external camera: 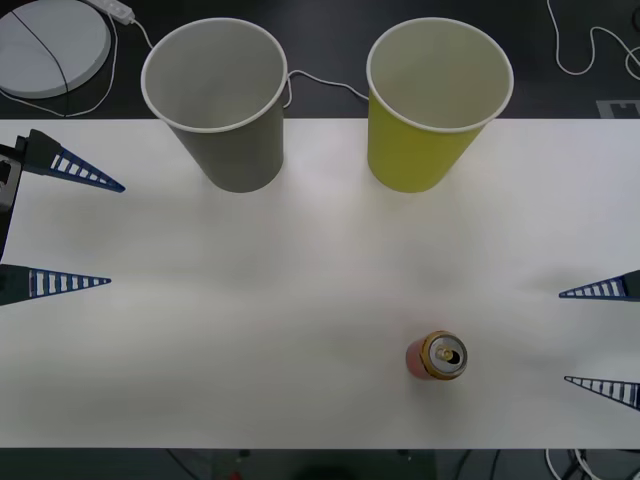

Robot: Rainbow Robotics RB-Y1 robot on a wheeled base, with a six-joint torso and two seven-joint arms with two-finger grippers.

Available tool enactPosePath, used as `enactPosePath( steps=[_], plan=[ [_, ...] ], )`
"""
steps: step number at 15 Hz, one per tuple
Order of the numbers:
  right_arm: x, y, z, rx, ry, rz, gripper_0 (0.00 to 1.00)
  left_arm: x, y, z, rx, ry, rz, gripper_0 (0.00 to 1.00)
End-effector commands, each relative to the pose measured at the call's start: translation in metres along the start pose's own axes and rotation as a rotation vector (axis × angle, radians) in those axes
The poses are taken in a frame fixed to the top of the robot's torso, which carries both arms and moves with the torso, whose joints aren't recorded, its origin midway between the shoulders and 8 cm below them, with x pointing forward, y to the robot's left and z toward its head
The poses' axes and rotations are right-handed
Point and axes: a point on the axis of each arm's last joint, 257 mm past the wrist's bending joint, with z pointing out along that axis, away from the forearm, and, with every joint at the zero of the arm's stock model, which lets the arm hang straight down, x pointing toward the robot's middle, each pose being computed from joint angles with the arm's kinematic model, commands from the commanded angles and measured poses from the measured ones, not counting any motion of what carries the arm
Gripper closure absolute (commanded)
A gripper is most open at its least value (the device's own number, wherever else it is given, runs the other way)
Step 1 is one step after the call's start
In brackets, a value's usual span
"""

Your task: Put the can into the green bin and the plastic bottle into the gray bin

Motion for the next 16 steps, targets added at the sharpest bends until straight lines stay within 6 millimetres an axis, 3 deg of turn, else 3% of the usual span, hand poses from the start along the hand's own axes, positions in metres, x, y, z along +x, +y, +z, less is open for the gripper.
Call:
enactPosePath(
  steps=[1, 8, 16],
  plan=[
    [0.008, 0.004, 0.013, 0.035, -0.031, -0.005, 0.0, 0.0, 0.0, 0.0, 0.0, 0.0, 0.0, 0.0],
    [0.014, 0.023, 0.052, 0.078, -0.112, 0.07, 0.0, 0.0, 0.0, 0.0, 0.0, 0.0, 0.0, 0.0],
    [0.02, 0.041, 0.114, 0.108, -0.153, 0.117, 0.0, 0.0, 0.0, 0.0, 0.0, 0.0, 0.0, 0.0]
  ],
)
